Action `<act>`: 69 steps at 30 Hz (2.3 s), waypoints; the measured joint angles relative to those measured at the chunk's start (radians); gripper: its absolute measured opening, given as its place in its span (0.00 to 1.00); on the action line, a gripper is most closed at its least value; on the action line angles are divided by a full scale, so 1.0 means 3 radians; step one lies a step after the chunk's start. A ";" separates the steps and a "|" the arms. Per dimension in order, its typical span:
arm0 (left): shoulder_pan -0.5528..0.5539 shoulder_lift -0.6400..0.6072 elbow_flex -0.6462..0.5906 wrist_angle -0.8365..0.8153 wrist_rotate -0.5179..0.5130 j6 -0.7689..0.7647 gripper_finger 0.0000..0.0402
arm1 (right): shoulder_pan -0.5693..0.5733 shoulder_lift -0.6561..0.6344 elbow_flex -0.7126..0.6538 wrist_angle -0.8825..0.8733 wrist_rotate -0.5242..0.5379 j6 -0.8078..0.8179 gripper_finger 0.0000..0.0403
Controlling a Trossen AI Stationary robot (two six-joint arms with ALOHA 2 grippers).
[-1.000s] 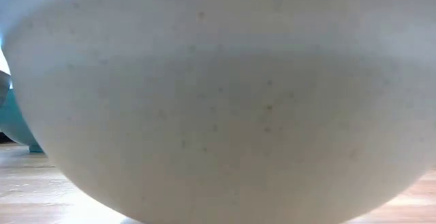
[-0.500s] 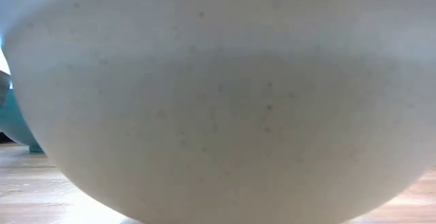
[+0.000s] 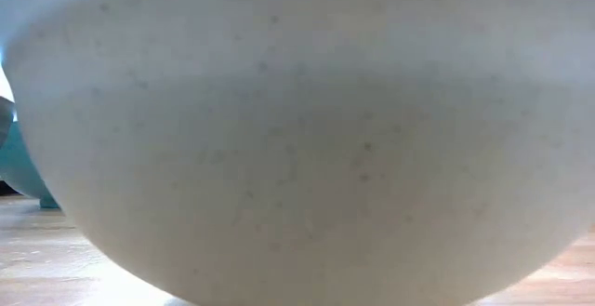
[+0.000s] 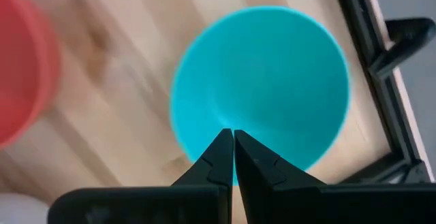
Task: Nest bowls inside each other
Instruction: Stack the top blue bowl on the orange bowl
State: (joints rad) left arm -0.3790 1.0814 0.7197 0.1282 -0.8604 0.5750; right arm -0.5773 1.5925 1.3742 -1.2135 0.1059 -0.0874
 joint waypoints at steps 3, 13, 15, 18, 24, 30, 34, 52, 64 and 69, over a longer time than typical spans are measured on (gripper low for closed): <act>0.0000 0.0001 -0.0004 0.0220 -0.0009 0.0023 0.00 | -0.0080 0.0085 0.0032 -0.0008 0.0009 0.0004 0.02; -0.0014 0.0002 -0.0038 0.0242 0.0088 -0.0679 0.00 | -0.0088 0.0226 0.0038 -0.0016 -0.0335 0.0260 0.04; -0.0014 0.0002 -0.0061 0.0214 0.0151 -0.0779 0.00 | -0.0084 0.0249 0.0038 -0.0016 -0.0365 0.0301 0.07; -0.0030 0.0002 -0.0126 0.0221 0.0231 -0.0891 0.00 | -0.0075 0.0271 0.0031 -0.0008 -0.0361 0.0379 0.15; -0.0059 0.0002 -0.0275 0.0220 0.0273 -0.0943 0.00 | -0.0062 0.0295 0.0006 0.0036 -0.0351 0.0468 0.31; -0.0112 0.0023 -0.0283 0.0239 0.0271 -0.1050 0.00 | -0.0008 0.0310 -0.0124 0.0348 -0.0401 0.0464 0.37; -0.0140 0.0028 -0.0278 0.0245 0.0272 -0.1053 0.00 | 0.0015 0.0310 -0.0240 0.0436 -0.0477 0.0438 0.36; -0.0139 0.0028 -0.0276 0.0245 0.0259 -0.1048 0.00 | 0.0010 0.0333 -0.0759 0.0754 -0.0464 0.0236 0.27; -0.0138 0.0028 -0.0275 0.0251 0.0259 -0.1020 0.00 | 0.0010 0.0311 -0.0688 0.0541 -0.0443 -0.0116 0.03; -0.0134 0.0029 -0.0216 0.0276 0.0233 -0.0919 0.00 | 0.0012 0.0247 -0.0427 0.0202 -0.0462 -0.0278 0.03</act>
State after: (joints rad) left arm -0.4191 1.0901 0.6549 0.2110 -0.7906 0.2993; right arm -0.5735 1.6666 1.2462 -1.1529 -0.0325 -0.1709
